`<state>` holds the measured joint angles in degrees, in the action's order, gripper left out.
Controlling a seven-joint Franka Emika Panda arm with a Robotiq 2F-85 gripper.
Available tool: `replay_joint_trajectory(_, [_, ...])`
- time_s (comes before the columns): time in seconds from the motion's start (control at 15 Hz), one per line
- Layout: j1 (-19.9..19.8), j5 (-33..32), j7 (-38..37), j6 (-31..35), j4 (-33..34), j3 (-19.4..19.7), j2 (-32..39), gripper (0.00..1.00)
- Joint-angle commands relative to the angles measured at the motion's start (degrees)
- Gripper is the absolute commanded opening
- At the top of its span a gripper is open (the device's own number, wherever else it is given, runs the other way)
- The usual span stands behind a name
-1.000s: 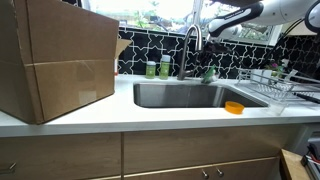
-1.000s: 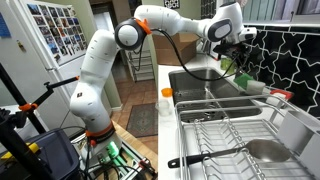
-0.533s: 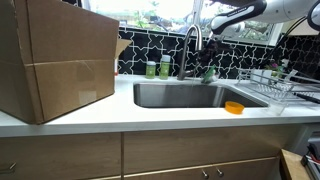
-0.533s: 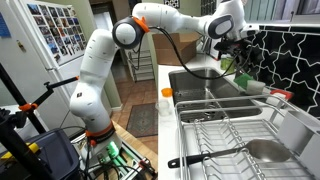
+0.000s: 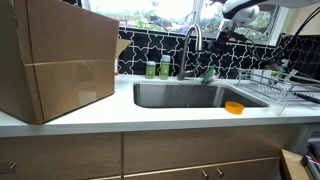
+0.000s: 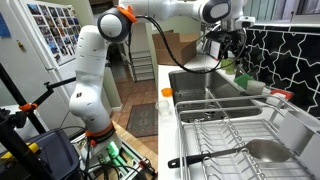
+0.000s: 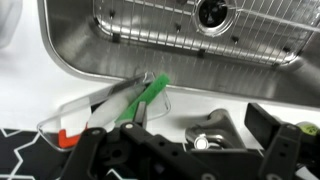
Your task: Open the water tap and draw some water in the clear bowl then place the clear bowl on its previous position
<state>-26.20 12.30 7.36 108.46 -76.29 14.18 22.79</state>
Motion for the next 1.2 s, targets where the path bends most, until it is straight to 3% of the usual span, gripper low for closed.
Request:
replay_joint_trajectory(0.0, [-1.0,0.3,1.9,-12.6,-7.1,0.3,-8.0,1.0])
replay_joint_trajectory(0.2, [-1.1,-1.4,2.0,-21.0,-11.1,1.5,-12.9,1.0])
replay_joint_trajectory(0.27, [-1.1,-1.3,2.6,-20.3,-12.9,1.7,-14.5,1.0])
replay_joint_trajectory(0.33, [-0.2,-0.2,1.4,-20.4,-6.6,2.5,-9.7,1.0])
replay_joint_trajectory(0.67, [0.1,-0.3,2.0,-20.7,-10.7,3.1,-13.2,1.0])
replay_joint_trajectory(0.8, [1.7,-2.9,2.2,-19.9,-15.2,2.6,-16.8,1.0])
replay_joint_trajectory(1.13, [3.9,-11.8,11.4,-19.5,-29.5,2.9,-26.3,1.0])
